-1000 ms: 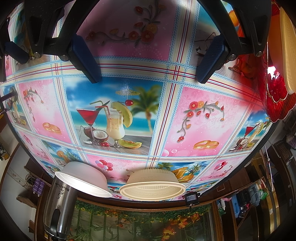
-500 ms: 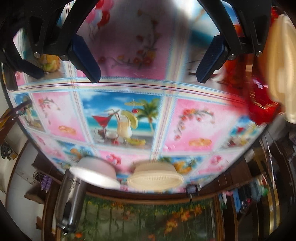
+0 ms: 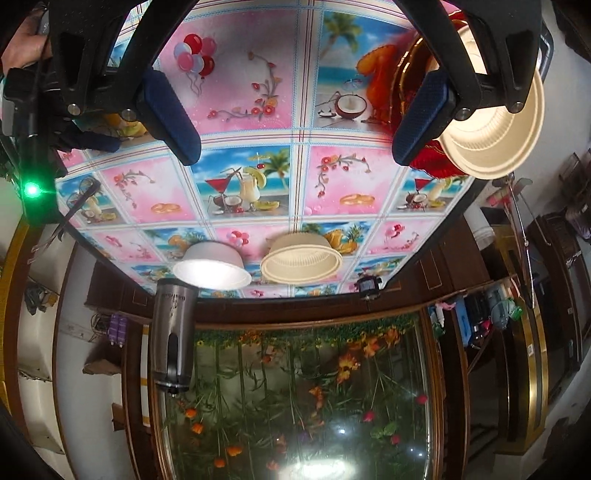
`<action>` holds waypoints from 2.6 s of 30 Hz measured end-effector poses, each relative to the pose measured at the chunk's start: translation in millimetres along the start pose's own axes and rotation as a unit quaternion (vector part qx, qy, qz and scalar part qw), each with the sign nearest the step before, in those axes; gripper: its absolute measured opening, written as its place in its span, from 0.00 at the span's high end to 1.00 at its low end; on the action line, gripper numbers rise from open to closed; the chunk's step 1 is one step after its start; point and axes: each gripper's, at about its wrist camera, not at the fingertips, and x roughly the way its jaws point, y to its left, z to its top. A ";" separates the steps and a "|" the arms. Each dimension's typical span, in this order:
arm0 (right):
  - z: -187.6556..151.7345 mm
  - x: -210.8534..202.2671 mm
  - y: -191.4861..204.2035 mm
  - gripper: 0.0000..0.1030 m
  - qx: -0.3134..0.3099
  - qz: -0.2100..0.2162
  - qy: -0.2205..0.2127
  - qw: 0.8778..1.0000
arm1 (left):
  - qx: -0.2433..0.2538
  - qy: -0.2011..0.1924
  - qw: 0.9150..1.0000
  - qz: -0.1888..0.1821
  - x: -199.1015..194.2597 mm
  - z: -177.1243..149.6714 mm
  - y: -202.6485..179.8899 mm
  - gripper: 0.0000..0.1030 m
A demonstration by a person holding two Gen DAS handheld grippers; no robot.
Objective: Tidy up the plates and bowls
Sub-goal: 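Move the right gripper to the white foam bowl beside the kettle, then grasp the rim of the white foam bowl with the right gripper, then lift and carry the white bowl with the right gripper toward the plate stack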
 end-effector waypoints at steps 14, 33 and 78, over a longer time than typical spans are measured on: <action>25.7 -20.5 11.0 0.16 0.012 -0.019 0.010 1.000 | 0.006 -0.019 1.000 0.011 -9.7 12.1 7.0 0.00; 176.4 27.4 -49.6 0.31 0.151 -0.040 0.050 0.986 | -0.095 0.113 0.983 -0.106 72.2 62.7 23.7 0.00; 19.5 -100.1 -72.8 0.72 0.115 -0.004 0.020 0.993 | -0.022 0.206 0.946 -0.250 87.0 -3.3 -40.0 0.32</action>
